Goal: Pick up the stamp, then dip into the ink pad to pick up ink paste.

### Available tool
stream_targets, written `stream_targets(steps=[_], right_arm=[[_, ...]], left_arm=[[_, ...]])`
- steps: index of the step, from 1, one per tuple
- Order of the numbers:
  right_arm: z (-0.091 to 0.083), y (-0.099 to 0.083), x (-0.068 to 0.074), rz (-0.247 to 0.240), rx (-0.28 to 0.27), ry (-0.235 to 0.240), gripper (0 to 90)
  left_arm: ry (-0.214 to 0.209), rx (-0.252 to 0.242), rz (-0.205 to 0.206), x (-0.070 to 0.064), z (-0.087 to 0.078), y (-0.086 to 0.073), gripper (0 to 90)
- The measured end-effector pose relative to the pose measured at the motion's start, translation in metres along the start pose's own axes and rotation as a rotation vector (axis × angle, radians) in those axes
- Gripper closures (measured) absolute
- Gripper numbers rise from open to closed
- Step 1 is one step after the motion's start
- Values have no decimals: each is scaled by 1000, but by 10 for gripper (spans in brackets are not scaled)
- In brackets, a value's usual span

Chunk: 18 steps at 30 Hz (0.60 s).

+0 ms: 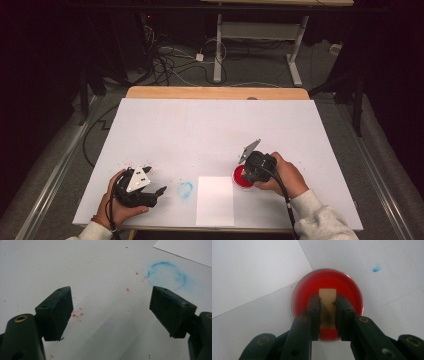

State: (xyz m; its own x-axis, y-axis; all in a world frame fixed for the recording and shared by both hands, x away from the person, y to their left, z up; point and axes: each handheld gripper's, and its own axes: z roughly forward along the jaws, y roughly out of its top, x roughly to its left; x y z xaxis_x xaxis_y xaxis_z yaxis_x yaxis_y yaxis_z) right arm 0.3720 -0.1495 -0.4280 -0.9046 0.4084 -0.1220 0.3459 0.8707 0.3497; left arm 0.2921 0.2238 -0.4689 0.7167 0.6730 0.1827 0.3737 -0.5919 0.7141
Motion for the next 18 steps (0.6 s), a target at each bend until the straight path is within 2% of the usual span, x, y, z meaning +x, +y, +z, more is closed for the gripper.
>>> stream_targets(steps=[4, 10, 18], right_arm=[[0, 0, 1, -6, 3, -4, 765], [0, 0, 1, -10, -9, -4, 765], [-1, -2, -2, -4, -25, 9, 765]], left_arm=[[1, 5, 9, -1, 0, 0, 184], [5, -7, -3, -1, -1, 2, 184], [3, 11, 6, -2, 1, 1, 184]])
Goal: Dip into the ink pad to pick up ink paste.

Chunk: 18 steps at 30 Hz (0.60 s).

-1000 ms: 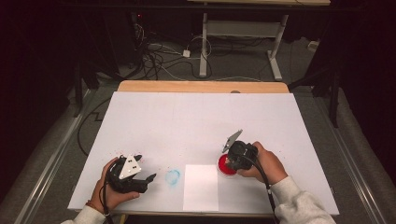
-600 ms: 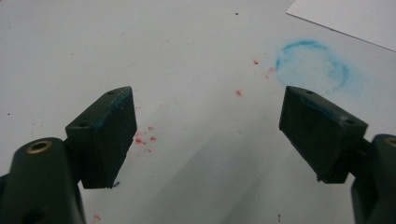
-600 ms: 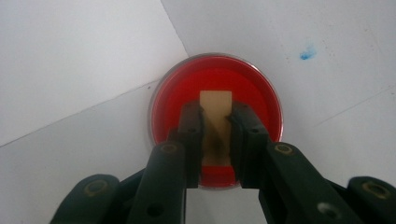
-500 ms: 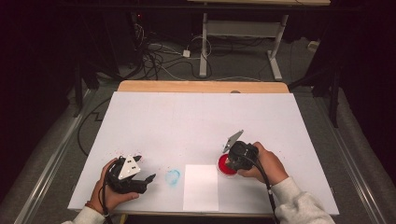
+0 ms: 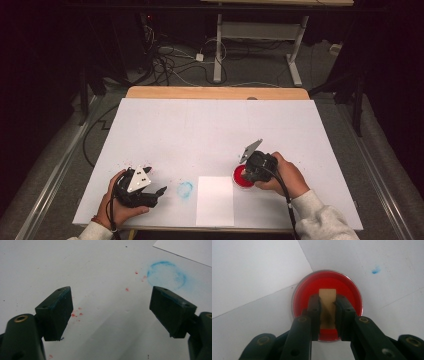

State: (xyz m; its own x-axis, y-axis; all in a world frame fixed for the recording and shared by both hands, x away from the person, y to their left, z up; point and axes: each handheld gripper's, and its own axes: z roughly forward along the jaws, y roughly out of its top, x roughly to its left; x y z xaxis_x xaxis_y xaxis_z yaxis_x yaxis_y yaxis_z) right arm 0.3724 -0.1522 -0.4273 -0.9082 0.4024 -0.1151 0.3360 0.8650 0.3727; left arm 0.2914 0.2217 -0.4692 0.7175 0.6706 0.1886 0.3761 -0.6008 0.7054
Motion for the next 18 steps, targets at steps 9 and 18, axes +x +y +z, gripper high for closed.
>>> stream_targets(steps=[9, 18], right_arm=[[-17, -2, -3, 24, -65, 0, 764], [-40, 2, 4, 8, -151, -24, 764]], left_arm=[[-1, 8, 12, 0, 1, 0, 184], [3, -2, 10, 0, -2, -1, 184]])
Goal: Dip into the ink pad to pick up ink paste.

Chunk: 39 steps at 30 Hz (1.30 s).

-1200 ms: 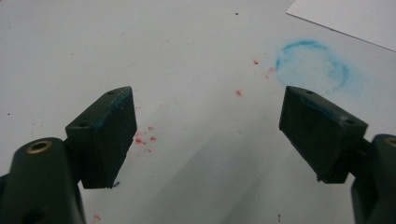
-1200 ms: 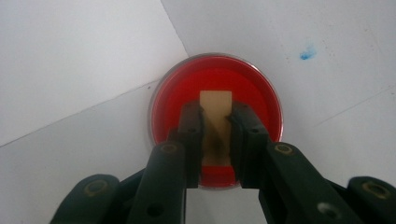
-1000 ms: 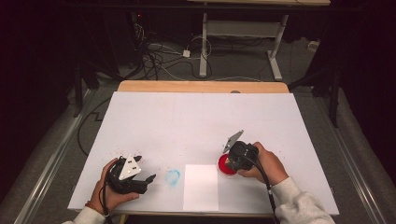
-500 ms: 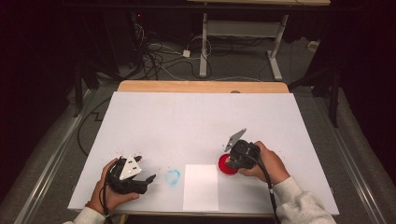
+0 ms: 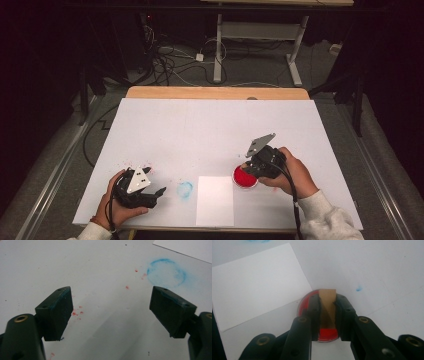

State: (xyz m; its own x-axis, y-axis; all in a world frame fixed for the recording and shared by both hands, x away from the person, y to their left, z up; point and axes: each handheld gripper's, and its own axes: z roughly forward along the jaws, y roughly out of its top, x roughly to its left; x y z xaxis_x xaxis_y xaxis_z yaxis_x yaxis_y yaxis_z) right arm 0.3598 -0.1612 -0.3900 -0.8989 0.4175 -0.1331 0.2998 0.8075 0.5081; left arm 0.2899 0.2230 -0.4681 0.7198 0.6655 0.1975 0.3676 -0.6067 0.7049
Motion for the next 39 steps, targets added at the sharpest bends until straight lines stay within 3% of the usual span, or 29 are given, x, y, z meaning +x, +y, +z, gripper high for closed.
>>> stream_targets(steps=[5, 8, 14, 20, 29, 33, 39], right_arm=[[-10, 3, 5, 3, -43, 12, 764], [-14, 7, 11, -17, -64, 26, 764], [-18, 16, 24, -61, -93, 53, 764], [-6, 32, 44, -131, -54, 100, 764], [14, 43, 63, -193, -7, 143, 764], [25, 46, 71, -214, 34, 160, 764], [39, 48, 77, -246, 103, 177, 764]], left_arm=[[2, -1, 2, -1, -1, 0, 184], [3, -5, 20, 0, -1, 1, 184], [-1, 3, 8, -1, 0, 1, 184], [2, 4, 19, -1, 0, 1, 184], [-1, 6, 8, -1, -2, -1, 182], [5, 4, 20, 0, -2, 0, 181], [0, 12, 2, -2, -2, -1, 182]])
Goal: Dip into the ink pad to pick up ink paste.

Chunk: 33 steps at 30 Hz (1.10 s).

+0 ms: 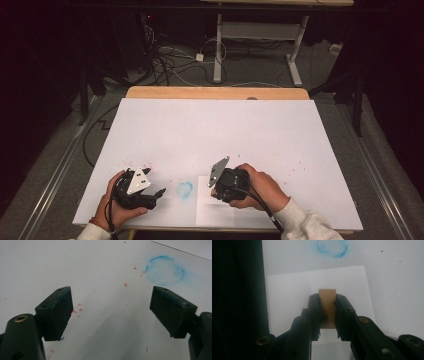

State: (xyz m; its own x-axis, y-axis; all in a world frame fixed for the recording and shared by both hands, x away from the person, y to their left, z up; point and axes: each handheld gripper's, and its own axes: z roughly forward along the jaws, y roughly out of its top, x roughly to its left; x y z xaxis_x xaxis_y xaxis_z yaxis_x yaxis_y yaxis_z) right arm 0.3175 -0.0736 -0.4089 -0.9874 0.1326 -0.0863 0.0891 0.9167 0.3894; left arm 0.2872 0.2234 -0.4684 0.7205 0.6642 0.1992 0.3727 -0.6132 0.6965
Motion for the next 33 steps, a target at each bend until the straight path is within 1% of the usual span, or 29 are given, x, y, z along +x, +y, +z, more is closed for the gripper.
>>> stream_targets(steps=[4, 6, 7, 9, 11, 12, 15, 16, 18, 19, 29, 33], right_arm=[[10, 3, 2, -15, 42, 24, 764], [17, 4, 3, -19, 70, 27, 764], [21, 4, 4, -25, 78, 29, 764], [27, 4, 4, -34, 107, 39, 765], [32, 4, 6, -37, 124, 36, 764], [33, 4, 5, -32, 118, 40, 765], [33, 4, 6, -32, 126, 33, 766], [33, 4, 6, -32, 126, 33, 766], [33, 4, 5, -30, 132, 42, 766], [34, 3, 5, -25, 117, 38, 766], [35, 2, 8, -20, 118, 23, 766], [35, 1, 7, -13, 113, 29, 766]], left_arm=[[3, 6, 1, 0, -1, -1, 184], [6, 7, 0, 0, -1, -1, 184], [11, 2, 12, 1, -1, -1, 184], [10, 3, 12, 1, -1, -1, 184], [10, 5, 14, 0, 0, -1, 184], [9, 5, 12, 0, 0, -1, 184], [8, 5, 13, 0, 0, -1, 184], [3, 10, 1, -1, 0, -1, 184], [2, 8, 4, -1, 0, 0, 184], [3, 9, 5, -1, 0, 0, 184], [-2, 8, 8, -2, 1, 1, 184], [-2, 10, 12, -2, 2, 2, 184]])
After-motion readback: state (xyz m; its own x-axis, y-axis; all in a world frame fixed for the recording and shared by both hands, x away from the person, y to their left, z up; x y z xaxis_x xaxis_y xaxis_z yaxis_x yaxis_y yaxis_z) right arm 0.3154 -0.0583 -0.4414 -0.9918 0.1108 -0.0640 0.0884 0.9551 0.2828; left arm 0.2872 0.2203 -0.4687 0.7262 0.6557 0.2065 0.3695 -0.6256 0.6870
